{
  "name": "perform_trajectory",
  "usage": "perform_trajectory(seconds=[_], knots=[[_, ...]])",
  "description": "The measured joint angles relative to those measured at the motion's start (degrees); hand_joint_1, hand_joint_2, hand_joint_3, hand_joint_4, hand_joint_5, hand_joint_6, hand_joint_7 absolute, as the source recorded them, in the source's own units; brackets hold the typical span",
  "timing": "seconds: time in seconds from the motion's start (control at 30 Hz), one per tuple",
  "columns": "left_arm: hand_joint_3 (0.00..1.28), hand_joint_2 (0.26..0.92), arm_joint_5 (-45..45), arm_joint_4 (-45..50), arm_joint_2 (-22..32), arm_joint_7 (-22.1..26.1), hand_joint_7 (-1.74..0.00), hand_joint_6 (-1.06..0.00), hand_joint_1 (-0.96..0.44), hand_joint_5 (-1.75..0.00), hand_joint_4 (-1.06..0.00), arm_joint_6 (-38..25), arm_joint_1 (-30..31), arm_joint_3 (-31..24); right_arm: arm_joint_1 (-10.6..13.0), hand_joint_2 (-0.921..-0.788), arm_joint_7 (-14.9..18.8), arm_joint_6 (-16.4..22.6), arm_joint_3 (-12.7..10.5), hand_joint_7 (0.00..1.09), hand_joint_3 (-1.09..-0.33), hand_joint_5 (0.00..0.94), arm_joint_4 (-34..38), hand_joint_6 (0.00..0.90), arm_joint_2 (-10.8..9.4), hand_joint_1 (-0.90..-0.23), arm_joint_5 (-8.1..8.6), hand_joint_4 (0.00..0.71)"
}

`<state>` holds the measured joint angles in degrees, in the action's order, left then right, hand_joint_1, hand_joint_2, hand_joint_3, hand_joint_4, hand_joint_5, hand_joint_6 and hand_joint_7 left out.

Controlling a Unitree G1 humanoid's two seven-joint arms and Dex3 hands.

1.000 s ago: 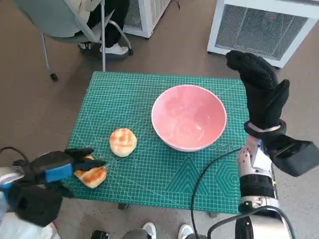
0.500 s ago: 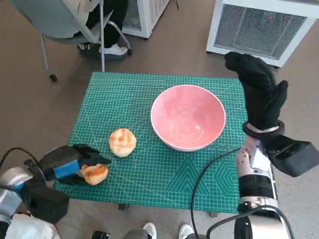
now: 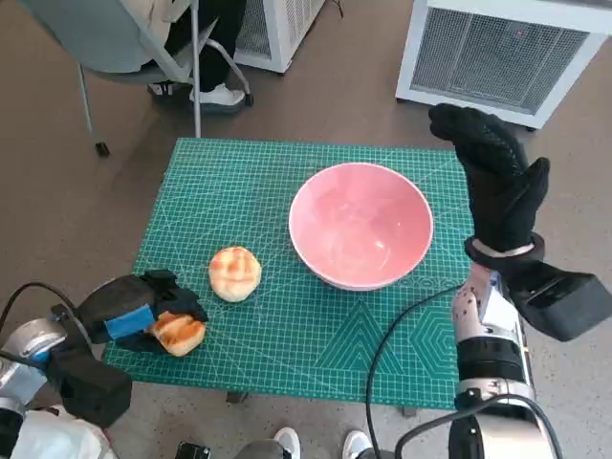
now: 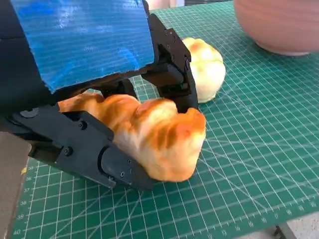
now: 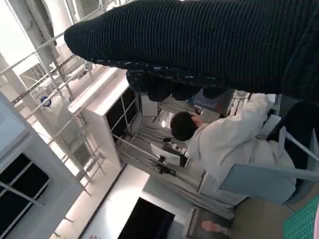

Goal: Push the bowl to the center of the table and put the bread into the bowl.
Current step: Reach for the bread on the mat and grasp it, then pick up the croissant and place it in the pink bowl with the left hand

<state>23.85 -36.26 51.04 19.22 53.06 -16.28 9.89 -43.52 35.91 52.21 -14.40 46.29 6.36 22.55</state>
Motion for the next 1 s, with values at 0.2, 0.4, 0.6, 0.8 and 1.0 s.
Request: perform_trajectory(seconds=[0.2,0.4,0.6,0.8,1.0], knots=[[0.03,0.918,-6.4,3.1,0.6,3.4,-1.07,-0.73,0.00,-1.17,-0.67,-1.5,-0.6,-2.6,0.2,-0.921,-0.1,0.0,-0.4,0.10,-0.760,0.003,0.0,0.344,0.0,-0.592,-0.18,0.388],[0.01,0.901,-12.6,9.4,0.6,4.5,-1.01,-0.79,0.00,-1.09,-0.74,-4.3,-4.3,-6.9,0.2,-0.921,-0.6,0.0,-0.5,0.09,-0.761,0.002,0.0,0.345,0.2,-0.596,-0.35,0.388],[0.01,0.899,-14.7,13.4,-2.6,3.8,-1.00,-0.79,0.00,-1.09,-0.75,-7.7,-13.0,-8.5,0.2,-0.921,-0.8,0.0,-0.7,0.09,-0.756,0.002,0.6,0.346,0.2,-0.602,-0.42,0.388],[0.01,0.911,-12.8,11.9,-10.8,2.0,-1.03,-0.76,0.00,-1.11,-0.73,-8.4,-23.8,-6.0,0.0,-0.921,-0.9,-0.1,-0.9,0.09,-0.753,0.002,1.2,0.345,0.3,-0.608,-0.41,0.389],[0.02,0.916,-7.3,4.0,-19.2,0.4,-1.06,-0.74,0.00,-1.14,-0.71,-7.5,-34.9,-0.8,-0.4,-0.921,-0.9,-0.1,-0.8,0.08,-0.754,0.000,1.2,0.339,0.1,-0.610,-0.33,0.387]])
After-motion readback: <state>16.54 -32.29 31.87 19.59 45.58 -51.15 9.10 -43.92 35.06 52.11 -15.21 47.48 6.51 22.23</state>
